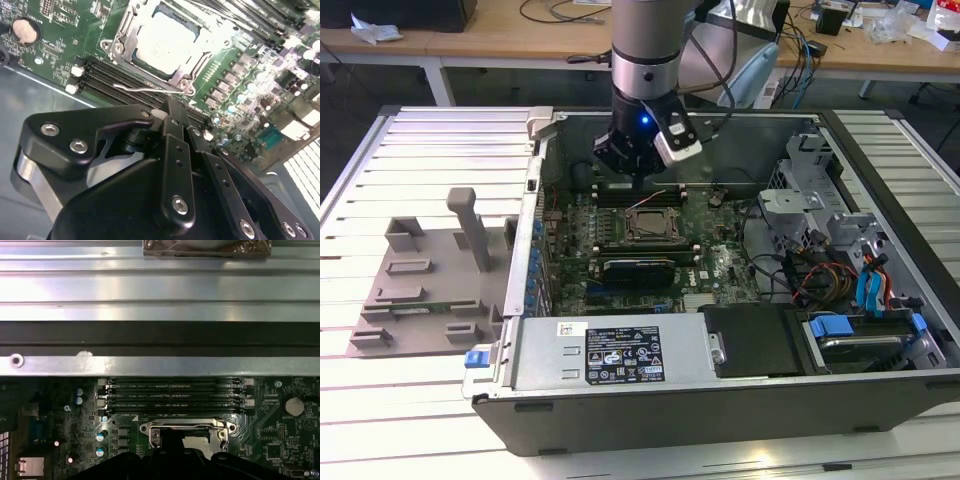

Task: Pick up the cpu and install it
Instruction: 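Install the first cpu locking lever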

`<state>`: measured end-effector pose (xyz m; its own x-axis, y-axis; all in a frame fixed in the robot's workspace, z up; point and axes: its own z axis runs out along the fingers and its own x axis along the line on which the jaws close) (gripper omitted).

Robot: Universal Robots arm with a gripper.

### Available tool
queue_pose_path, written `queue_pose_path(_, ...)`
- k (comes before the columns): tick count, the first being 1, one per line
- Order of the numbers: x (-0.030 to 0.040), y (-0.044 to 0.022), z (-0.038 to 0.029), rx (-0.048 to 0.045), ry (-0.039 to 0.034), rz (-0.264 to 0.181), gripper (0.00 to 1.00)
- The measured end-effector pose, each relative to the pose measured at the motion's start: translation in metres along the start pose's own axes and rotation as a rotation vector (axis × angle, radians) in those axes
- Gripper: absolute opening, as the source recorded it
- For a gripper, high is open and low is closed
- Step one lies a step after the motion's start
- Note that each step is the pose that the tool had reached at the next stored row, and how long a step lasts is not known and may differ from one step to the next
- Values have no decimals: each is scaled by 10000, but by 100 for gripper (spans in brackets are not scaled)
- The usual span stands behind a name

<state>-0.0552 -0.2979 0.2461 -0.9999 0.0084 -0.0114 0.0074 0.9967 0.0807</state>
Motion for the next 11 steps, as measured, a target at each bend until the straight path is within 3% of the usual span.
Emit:
queue_pose_path(5,-23,52,143,-4,33,-393,11)
queue_pose_path(7,-69,85,189,-5,43,-406,11)
queue_pose_path(11,-182,90,263,-5,74,-404,11)
